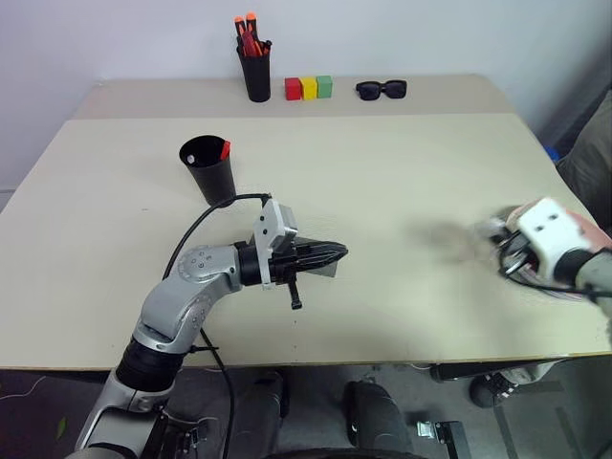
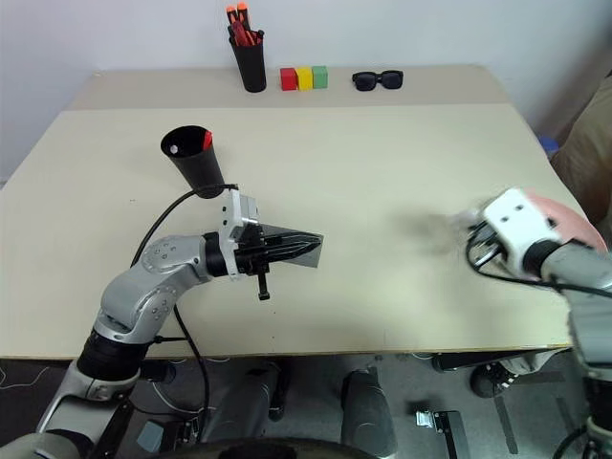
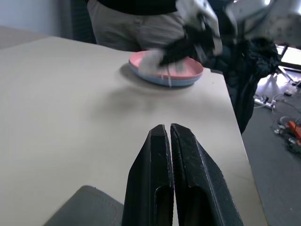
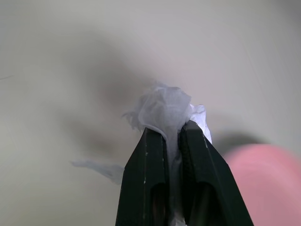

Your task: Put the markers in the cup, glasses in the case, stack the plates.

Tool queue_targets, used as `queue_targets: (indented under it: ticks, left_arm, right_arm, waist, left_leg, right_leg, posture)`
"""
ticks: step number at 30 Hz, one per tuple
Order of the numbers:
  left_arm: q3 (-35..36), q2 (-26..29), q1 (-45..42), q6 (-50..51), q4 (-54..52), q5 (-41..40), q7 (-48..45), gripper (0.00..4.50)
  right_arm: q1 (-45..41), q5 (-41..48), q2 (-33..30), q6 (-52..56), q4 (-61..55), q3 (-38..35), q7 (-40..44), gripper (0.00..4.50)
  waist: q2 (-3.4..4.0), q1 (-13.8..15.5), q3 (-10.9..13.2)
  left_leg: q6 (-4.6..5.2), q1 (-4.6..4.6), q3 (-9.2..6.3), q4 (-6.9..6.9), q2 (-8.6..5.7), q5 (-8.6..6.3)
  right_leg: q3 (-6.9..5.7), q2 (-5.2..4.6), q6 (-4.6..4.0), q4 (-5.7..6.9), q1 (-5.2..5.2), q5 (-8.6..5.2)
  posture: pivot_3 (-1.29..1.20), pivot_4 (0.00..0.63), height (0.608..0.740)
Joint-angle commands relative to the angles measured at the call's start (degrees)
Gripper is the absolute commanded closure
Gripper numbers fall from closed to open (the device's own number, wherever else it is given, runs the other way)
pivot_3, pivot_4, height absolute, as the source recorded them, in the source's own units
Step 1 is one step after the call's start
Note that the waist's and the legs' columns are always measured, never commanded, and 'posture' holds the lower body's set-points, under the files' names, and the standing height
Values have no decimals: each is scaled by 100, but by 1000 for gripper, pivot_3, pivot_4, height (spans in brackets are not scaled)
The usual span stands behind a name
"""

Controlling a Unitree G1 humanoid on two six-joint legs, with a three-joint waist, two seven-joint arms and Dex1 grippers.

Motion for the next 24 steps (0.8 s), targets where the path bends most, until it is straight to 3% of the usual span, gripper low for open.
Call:
queue_targets:
  ticks: [1, 3, 6, 12, 19, 24]
  left_arm:
    - [56, -22, -81, -146, 80, -32, -80, 4404]
    - [54, -46, -110, -190, 144, -2, -78, 4404]
    - [85, -75, -146, -236, 192, 26, -21, 4404]
    - [260, 26, 16, -247, 60, 22, 131, 4404]
    - [1033, 322, 337, -200, -127, -70, 565, 4404]
    - [2155, 993, 1235, -145, -494, -124, 781, 4404]
  right_arm:
    - [-140, -477, -369, 36, 839, -347, -532, 4442]
    - [-191, -560, -429, -36, 1230, -249, -631, 4442]
    - [-266, -595, -450, -246, 1559, -86, -604, 3417]
    - [-554, -603, -439, -597, 1638, 234, -577, 367]
    - [-1259, -12, -96, -1264, 1552, 529, -53, 367]
    - [-1977, 923, 593, -1066, 1513, 899, 748, 367]
  waist:
    - [0, 5, 0]
    - [-1, 3, 0]
    - [3, -20, -1]
    - [10, -51, -2]
    - [8, -54, 0]
    - [7, -143, 2]
  left_leg:
    - [0, 0, 3, 0, 0, 0]
    - [0, 0, 9, 1, -2, 0]
    - [2, 0, 11, -1, -1, -1]
    - [2, 3, 9, -2, 1, -1]
    - [2, 2, 5, -3, 1, -1]
    - [3, 3, -4, -7, 4, -1]
  right_leg:
    - [0, 0, 0, 0, 1, 0]
    - [-1, -1, -1, -6, 4, 0]
    - [0, -2, -1, -8, 3, 0]
    - [3, 0, 0, -3, 1, 0]
    - [2, 2, 1, -3, 2, 0]
    - [2, 5, 1, -3, 0, 0]
  posture:
    - [0, 150, 740]
    - [0, 150, 740]
    - [0, 150, 740]
    - [0, 150, 740]
    - [0, 150, 740]
    - [0, 150, 740]
